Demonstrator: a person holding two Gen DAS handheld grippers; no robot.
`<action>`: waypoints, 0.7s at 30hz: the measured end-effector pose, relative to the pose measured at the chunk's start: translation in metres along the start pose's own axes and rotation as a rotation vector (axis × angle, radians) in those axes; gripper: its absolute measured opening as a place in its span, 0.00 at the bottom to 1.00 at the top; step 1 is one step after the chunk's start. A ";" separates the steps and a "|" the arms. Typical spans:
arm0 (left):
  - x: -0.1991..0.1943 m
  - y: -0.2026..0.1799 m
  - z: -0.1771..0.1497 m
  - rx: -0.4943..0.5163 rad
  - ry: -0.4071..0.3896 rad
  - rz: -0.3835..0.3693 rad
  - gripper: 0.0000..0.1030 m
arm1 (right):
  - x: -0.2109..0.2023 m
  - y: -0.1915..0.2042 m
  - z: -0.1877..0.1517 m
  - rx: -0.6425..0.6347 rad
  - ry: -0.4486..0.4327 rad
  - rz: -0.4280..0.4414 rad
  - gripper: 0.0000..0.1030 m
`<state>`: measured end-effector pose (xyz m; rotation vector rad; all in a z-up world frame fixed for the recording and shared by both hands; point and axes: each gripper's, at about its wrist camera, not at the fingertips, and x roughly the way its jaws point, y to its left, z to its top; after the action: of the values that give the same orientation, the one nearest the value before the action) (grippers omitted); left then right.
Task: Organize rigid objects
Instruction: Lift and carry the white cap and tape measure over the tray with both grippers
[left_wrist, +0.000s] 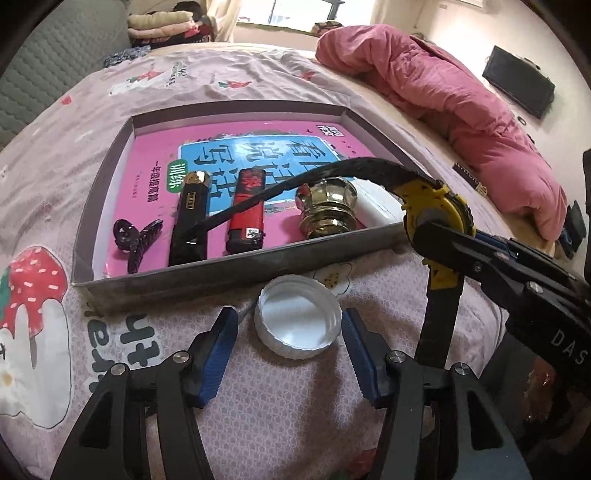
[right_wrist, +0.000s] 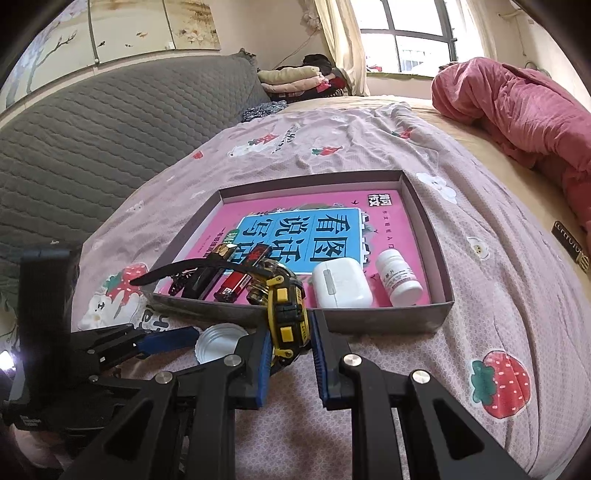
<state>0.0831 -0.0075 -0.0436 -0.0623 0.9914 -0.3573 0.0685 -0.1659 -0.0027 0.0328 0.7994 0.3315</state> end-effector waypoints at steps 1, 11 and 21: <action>0.001 -0.001 0.000 0.005 0.001 0.001 0.58 | 0.000 -0.001 0.000 0.001 0.001 0.000 0.20; 0.010 0.000 0.001 -0.006 0.009 -0.035 0.61 | -0.003 -0.007 0.002 -0.013 -0.011 -0.044 0.20; 0.017 -0.002 0.001 0.010 0.017 -0.018 0.60 | -0.003 -0.025 0.005 0.050 -0.015 -0.050 0.20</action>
<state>0.0917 -0.0149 -0.0562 -0.0597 1.0062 -0.3798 0.0770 -0.1901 -0.0016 0.0622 0.7928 0.2637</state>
